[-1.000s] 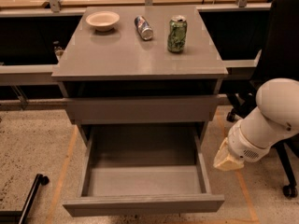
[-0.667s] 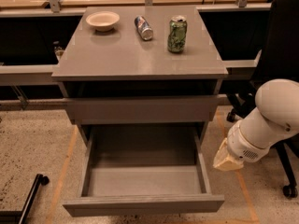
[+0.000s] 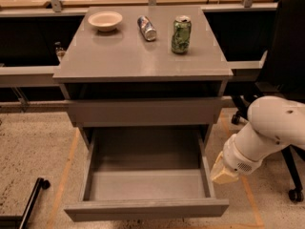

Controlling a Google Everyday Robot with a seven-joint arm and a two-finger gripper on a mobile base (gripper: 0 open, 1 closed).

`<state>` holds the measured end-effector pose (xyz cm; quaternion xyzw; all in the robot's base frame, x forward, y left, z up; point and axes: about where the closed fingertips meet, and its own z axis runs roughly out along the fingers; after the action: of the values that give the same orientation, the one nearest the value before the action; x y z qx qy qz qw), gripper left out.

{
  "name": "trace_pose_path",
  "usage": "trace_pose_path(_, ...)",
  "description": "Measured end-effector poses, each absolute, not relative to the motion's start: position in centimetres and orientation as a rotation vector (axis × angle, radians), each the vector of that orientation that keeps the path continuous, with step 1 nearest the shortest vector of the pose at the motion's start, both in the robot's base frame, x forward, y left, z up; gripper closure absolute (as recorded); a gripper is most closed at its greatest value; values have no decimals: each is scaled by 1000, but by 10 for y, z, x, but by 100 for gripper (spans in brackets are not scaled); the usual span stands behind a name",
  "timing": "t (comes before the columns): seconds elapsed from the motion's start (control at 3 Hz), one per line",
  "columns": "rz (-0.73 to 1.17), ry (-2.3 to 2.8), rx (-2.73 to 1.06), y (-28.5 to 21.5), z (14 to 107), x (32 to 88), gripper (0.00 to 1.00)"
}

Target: Close middle drawer

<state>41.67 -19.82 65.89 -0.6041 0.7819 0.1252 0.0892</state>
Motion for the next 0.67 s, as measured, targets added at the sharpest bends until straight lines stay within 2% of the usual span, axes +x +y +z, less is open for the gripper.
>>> trace_pose_path(0.67,551,2399,-1744,-200,564,410,100)
